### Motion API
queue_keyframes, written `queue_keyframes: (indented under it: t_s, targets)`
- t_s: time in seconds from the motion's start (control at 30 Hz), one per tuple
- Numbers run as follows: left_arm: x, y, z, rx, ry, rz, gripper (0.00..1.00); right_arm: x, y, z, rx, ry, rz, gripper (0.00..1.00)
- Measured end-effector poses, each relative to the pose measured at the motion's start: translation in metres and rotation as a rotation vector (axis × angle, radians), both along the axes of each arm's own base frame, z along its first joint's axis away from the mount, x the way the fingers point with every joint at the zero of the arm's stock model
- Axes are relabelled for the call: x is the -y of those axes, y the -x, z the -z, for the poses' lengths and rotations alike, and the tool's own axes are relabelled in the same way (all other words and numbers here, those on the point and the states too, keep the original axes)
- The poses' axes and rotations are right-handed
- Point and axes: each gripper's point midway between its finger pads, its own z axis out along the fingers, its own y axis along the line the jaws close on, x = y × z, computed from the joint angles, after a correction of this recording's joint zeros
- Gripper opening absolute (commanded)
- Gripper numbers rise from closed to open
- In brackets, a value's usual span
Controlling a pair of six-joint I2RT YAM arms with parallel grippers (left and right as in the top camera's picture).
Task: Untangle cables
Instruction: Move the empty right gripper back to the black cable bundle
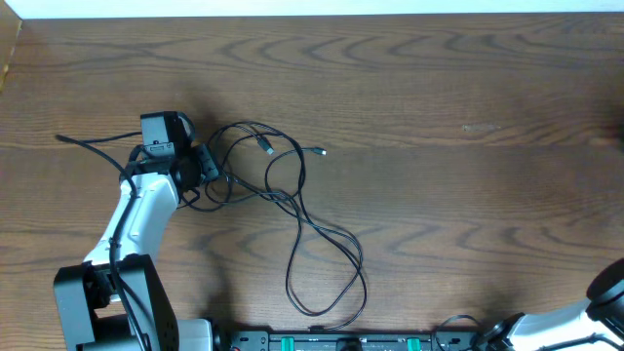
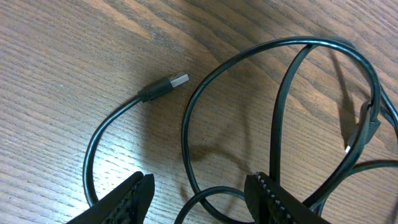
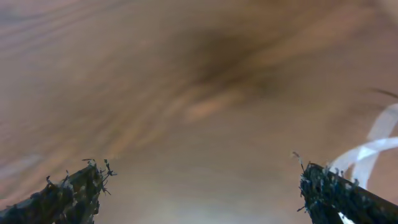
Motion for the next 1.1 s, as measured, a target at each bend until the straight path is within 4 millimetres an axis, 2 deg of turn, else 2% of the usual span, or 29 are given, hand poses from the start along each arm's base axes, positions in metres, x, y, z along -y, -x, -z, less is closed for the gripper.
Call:
queue_keyframes:
  t_s: [0.07, 0.17, 0.2, 0.27, 0.4, 0.5, 0.63, 0.77, 0.9, 1.1]
  targets:
    - [0.000, 0.000, 0.000, 0.000, 0.000, 0.000, 0.56, -0.021, -0.010, 0.001, 0.003, -0.031, -0.055, 0.99]
    - [0.000, 0.000, 0.000, 0.000, 0.000, 0.000, 0.59, -0.069, -0.030, 0.003, 0.003, -0.095, -0.175, 0.99]
    - [0.000, 0.000, 0.000, 0.000, 0.000, -0.001, 0.70, -0.085, -0.036, 0.004, 0.003, -0.112, -0.214, 0.99]
    - [0.000, 0.000, 0.000, 0.000, 0.000, 0.000, 0.84, -0.118, -0.046, 0.004, 0.000, -0.142, -0.294, 0.99]
    - [0.000, 0.000, 0.000, 0.000, 0.000, 0.000, 0.85, -0.182, -0.055, 0.013, -0.035, -0.190, -0.436, 0.99]
    - [0.000, 0.000, 0.000, 0.000, 0.000, 0.000, 0.85, -0.233, -0.053, 0.026, -0.077, -0.221, -0.546, 0.99]
    - [0.000, 0.000, 0.000, 0.000, 0.000, 0.000, 0.86, -0.303, -0.039, 0.047, -0.144, -0.251, -0.699, 0.99]
    - [0.000, 0.000, 0.000, 0.000, 0.000, 0.000, 0.86, -0.363, -0.018, 0.068, -0.198, -0.262, -0.840, 0.99]
    - [0.000, 0.000, 0.000, 0.000, 0.000, 0.000, 0.87, -0.416, 0.006, 0.085, -0.229, -0.255, -0.981, 0.99]
    - [0.000, 0.000, 0.000, 0.000, 0.000, 0.000, 0.87, -0.488, 0.054, 0.100, -0.277, -0.238, -1.196, 0.99]
